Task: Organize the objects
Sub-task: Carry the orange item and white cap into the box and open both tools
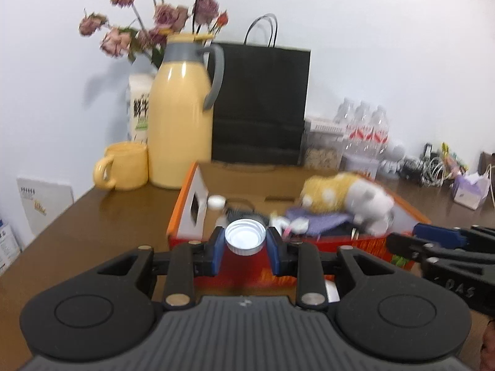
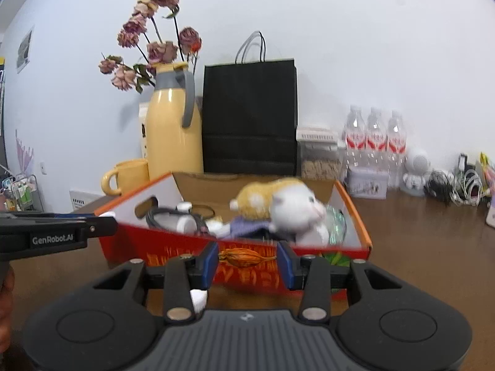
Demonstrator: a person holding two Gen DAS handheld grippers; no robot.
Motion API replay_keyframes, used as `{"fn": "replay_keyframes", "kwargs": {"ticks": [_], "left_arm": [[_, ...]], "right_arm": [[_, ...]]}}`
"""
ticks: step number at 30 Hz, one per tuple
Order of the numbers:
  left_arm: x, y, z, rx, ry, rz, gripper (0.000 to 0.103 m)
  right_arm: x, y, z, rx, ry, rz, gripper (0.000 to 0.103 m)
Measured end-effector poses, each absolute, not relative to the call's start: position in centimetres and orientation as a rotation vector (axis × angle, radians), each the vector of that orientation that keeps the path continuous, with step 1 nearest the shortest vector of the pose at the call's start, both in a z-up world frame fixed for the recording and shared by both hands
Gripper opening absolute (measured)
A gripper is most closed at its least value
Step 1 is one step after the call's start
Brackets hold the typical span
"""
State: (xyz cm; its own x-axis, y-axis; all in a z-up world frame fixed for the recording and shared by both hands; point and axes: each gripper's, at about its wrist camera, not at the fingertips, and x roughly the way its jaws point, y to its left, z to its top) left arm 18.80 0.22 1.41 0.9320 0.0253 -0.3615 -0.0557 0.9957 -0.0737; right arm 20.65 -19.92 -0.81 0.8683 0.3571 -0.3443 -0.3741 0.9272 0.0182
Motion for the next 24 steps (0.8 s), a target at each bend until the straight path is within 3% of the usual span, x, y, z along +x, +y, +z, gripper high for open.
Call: {"fn": "replay_keyframes", "kwargs": {"ticks": [11, 24], "left_arm": [[24.0, 0.0, 4.9, -0.101, 0.3, 0.059, 0.029], [28.6, 0.8, 1.9, -0.127, 0.359, 0.07, 0.029]], "right_arm": [[24.9, -17.2, 2.5, -0.079, 0.291, 0.383, 0.04], [29.9, -16.5, 0.3, -0.044, 0.333, 0.354, 0.04]]}}
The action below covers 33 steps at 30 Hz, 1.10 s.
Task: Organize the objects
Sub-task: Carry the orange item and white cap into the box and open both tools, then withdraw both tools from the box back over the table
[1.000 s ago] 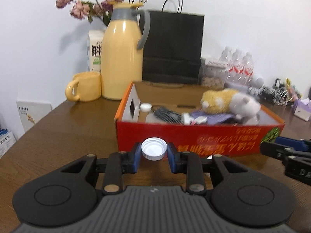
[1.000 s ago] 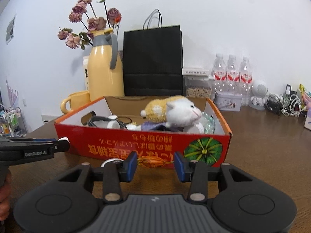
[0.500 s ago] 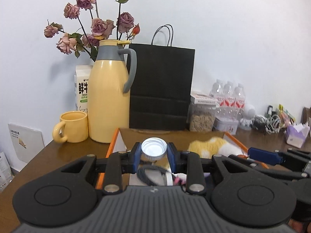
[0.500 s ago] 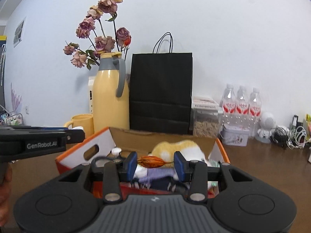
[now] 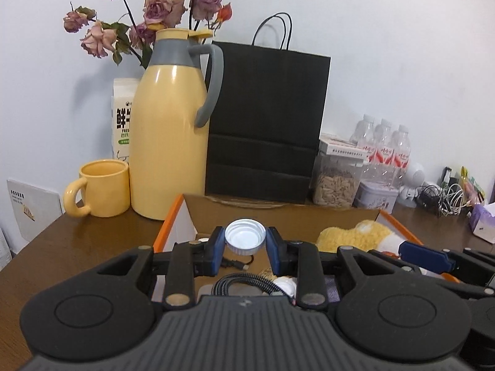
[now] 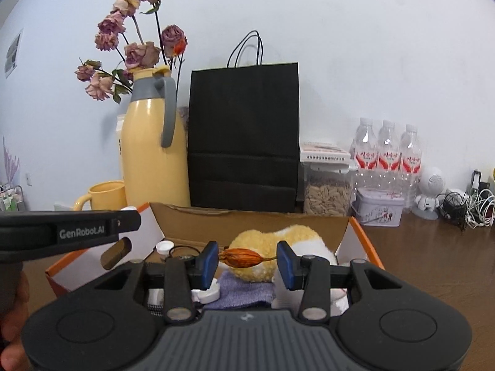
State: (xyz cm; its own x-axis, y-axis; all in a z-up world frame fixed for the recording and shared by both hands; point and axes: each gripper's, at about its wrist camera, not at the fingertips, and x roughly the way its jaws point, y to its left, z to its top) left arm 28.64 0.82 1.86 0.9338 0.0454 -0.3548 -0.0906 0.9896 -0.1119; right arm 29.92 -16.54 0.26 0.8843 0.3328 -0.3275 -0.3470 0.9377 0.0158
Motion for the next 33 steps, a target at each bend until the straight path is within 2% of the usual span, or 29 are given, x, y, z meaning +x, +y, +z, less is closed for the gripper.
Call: {"fn": "replay_keyframes", "kwargs": {"ticks": [8, 10, 11, 12, 13, 14, 15, 17, 19, 33], "left_arm": [[28.7, 0.8, 1.4, -0.111, 0.365, 0.066, 0.031], [28.5, 0.9, 1.5, -0.108, 0.357, 0.071, 0.045], [28.3, 0.9, 1.6, -0.106, 0.349, 0.077, 0.064], [28.1, 0.9, 1.6, -0.105, 0.337, 0.087, 0.076], [27.9, 1.0, 1.7, -0.106, 0.324, 0.102, 0.097], [27.7, 1.0, 1.8, -0.105, 0.309, 0.112, 0.103], [27.4, 1.1, 1.9, -0.106, 0.294, 0.117, 0.103], [27.2, 1.1, 2.0, -0.11, 0.29, 0.114, 0.103], [27.2, 1.0, 2.0, -0.106, 0.293, 0.119, 0.103], [24.5, 1.7, 2.2, -0.118, 0.258, 0.11, 0.103]], "right_arm": [[29.9, -16.5, -0.2, -0.049, 0.338, 0.353, 0.04], [29.8, -16.5, -0.3, -0.05, 0.34, 0.351, 0.041], [29.7, -16.6, -0.4, -0.048, 0.337, 0.35, 0.043], [29.5, -16.7, -0.4, -0.048, 0.336, 0.346, 0.055], [29.4, -16.9, -0.4, -0.047, 0.334, 0.337, 0.074], [29.2, -17.0, -0.4, -0.046, 0.329, 0.325, 0.083], [29.0, -17.2, -0.5, -0.044, 0.321, 0.314, 0.09], [28.8, -17.4, -0.4, -0.041, 0.316, 0.311, 0.091], [28.7, -17.5, -0.3, -0.035, 0.317, 0.314, 0.103], [26.8, -17.8, 0.0, -0.067, 0.307, 0.328, 0.103]]}}
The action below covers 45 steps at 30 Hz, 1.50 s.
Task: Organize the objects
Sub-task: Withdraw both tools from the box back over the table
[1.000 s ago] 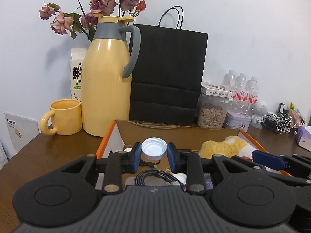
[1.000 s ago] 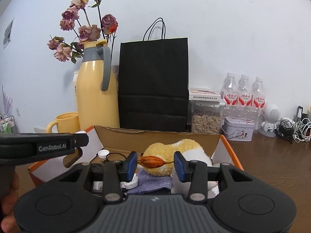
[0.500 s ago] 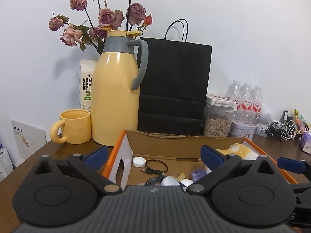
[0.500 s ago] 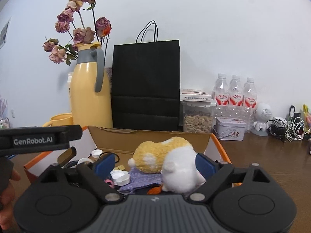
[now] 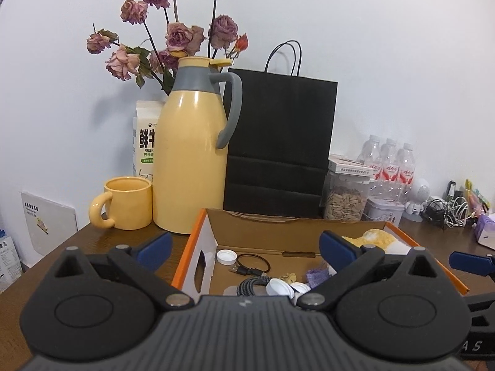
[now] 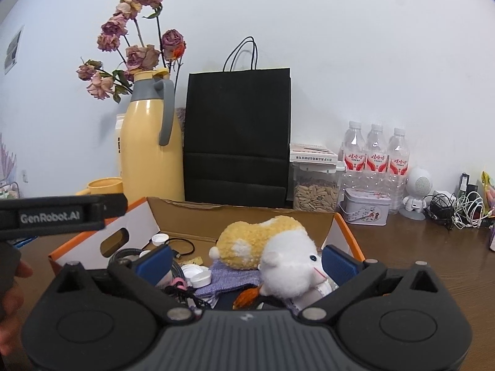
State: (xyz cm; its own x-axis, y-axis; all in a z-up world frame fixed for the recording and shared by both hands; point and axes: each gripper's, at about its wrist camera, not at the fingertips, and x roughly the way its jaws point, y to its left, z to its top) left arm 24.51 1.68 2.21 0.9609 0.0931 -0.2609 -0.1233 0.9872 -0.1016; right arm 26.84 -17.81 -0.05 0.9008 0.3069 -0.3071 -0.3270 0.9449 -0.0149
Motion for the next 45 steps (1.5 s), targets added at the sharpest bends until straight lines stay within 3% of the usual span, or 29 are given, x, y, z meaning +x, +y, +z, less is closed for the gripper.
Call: {"fn": "replay_keyframes", "kwargs": {"ticks": [20, 39, 45], "left_arm": [[17.8, 3.5, -1.5, -0.064, 0.377, 0.072, 0.103], [17.1, 5.1, -2.4, -0.115, 0.44, 0.102, 0.103], [17.1, 5.1, -2.4, -0.117, 0.443, 0.104, 0.103]], "right_arm": [[20.2, -18.6, -3.1, -0.142, 0.403, 0.409, 0.103], [21.2, -16.9, -5.1, -0.125, 0.594, 0.422, 0.103], [22.4, -15.8, -5.4, -0.112, 0.628, 0.422, 0.091]]}}
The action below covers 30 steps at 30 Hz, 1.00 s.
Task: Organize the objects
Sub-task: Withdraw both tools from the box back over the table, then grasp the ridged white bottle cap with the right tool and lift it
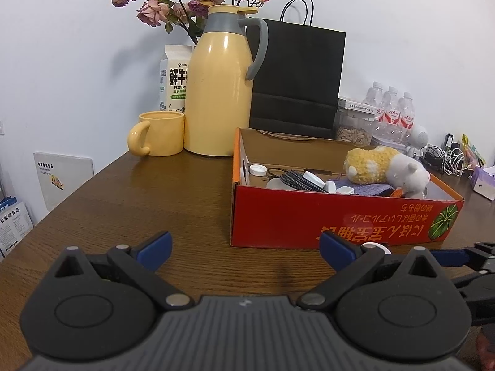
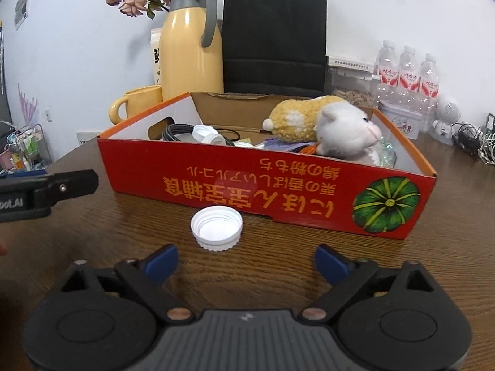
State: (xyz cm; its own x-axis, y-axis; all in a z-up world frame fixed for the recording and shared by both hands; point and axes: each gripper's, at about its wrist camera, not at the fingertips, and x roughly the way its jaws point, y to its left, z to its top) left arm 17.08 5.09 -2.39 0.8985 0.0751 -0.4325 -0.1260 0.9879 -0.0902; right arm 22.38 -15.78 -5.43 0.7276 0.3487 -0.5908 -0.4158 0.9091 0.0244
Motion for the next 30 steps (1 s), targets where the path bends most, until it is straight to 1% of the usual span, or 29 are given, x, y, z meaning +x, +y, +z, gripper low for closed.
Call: {"fn": "replay_keyframes", "kwargs": {"ticks": [2, 4, 7, 8, 9, 10, 11, 12, 23, 30], "left_arm": [[17.1, 5.1, -2.4, -0.117, 0.443, 0.105, 0.103], [17.1, 5.1, -2.4, -0.118, 0.446, 0.107, 0.103], [17.3, 5.2, -2.5, -0.119, 0.453, 0.113, 0.103], [17.3, 5.2, -2.5, -0.119, 0.455, 0.114, 0.103], [17.3, 5.3, -2.6, -0.119, 0.457, 0.115, 0.103], [17.3, 5.3, -2.6, -0.119, 0.458, 0.116, 0.103], [17.4, 5.3, -2.6, -0.119, 0.46, 0.117, 0.103], [17.4, 5.3, -2.7, -0.119, 0.461, 0.117, 0.103], [17.6, 5.3, -2.8, -0.118, 0.464, 0.134, 0.103], [17.2, 5.1, -2.2, -0.114, 0.42, 0.133, 0.103]], "right_arm": [[22.8, -15.2, -5.5, -0.116, 0.636, 0.426, 0.087], [23.2, -14.7, -5.5, -0.12, 0.638, 0.434, 0.079], [24.0, -14.0, -5.7, -0.124, 0.656, 0.432, 0.076], [24.3, -13.8, -5.7, -0.122, 0.653, 0.43, 0.073], [24.4, -13.7, -5.7, -0.119, 0.651, 0.431, 0.066], [24.4, -13.7, -5.7, -0.116, 0.647, 0.436, 0.056], [24.4, -13.6, -5.6, -0.118, 0.642, 0.439, 0.05], [24.3, -13.5, -5.6, -0.119, 0.637, 0.445, 0.04], [22.5, -13.9, -4.8, -0.13, 0.537, 0.457, 0.039], [21.1, -14.6, -3.9, -0.117, 0.468, 0.459, 0.039]]}}
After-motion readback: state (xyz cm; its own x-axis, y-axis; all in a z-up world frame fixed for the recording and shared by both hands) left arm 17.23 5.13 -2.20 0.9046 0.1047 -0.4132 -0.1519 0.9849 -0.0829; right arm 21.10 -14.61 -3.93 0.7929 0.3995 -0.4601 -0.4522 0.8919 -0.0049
